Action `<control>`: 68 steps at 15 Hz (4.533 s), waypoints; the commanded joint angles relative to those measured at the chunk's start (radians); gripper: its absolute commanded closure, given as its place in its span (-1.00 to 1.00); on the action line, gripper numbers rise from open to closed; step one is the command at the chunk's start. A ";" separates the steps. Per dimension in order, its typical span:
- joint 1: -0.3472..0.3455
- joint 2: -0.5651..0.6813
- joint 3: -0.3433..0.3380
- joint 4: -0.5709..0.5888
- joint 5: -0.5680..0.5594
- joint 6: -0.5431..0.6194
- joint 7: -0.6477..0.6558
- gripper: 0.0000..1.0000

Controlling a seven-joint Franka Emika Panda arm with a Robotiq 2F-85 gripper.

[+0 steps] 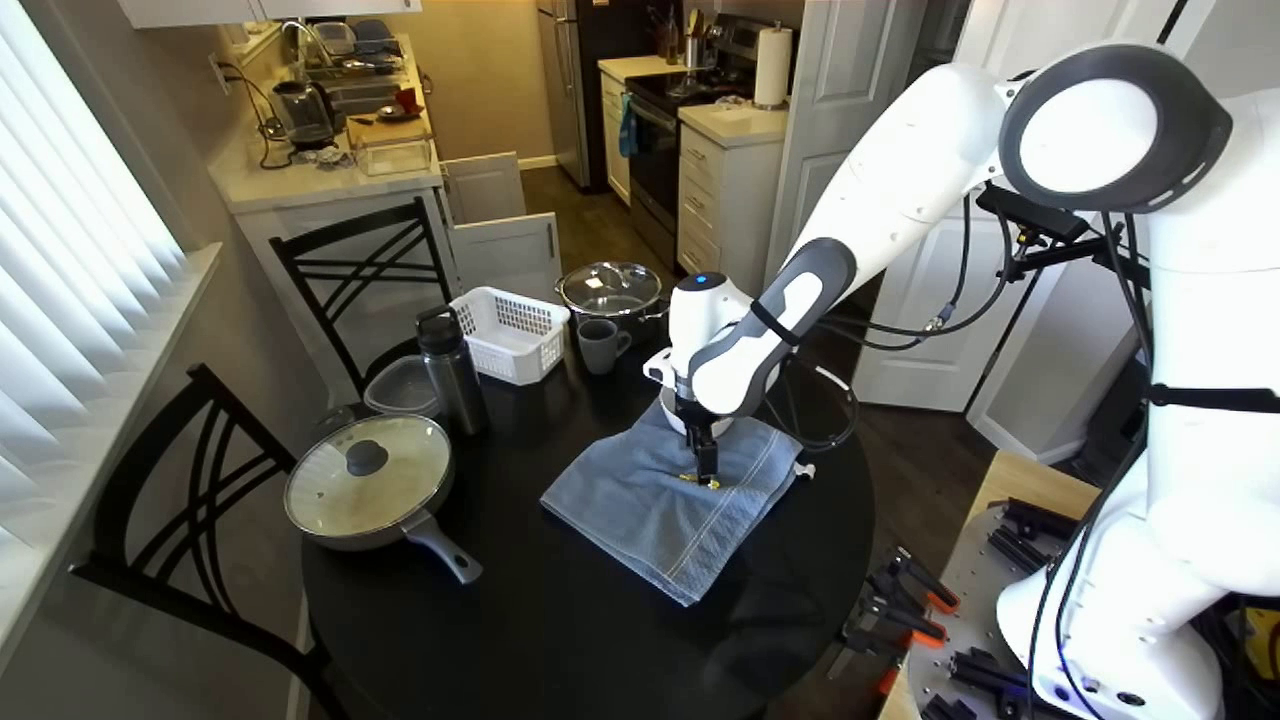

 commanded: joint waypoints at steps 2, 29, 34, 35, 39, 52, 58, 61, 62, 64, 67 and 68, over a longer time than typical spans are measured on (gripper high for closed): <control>0.031 0.065 -0.025 0.021 0.005 -0.004 0.048 -1.00; 0.071 0.119 -0.110 0.098 -0.050 -0.070 0.261 1.00; 0.084 0.109 -0.117 0.099 -0.059 -0.115 0.275 0.18; 0.085 0.103 -0.118 0.097 -0.059 -0.127 0.285 0.08; 0.096 0.084 -0.132 0.092 -0.045 -0.198 0.354 -0.44; 0.098 0.094 -0.136 0.081 -0.050 -0.204 0.394 0.15; 0.107 0.101 -0.121 0.063 -0.063 -0.121 0.378 0.91; 0.110 0.113 -0.107 0.059 -0.065 -0.103 0.373 1.00; 0.109 0.116 -0.103 0.058 -0.063 -0.100 0.371 1.00; 0.111 0.118 -0.100 0.057 -0.062 -0.099 0.373 1.00; 0.112 0.106 -0.102 0.050 -0.065 -0.092 0.375 1.00; 0.112 0.095 -0.105 0.044 -0.068 -0.083 0.378 1.00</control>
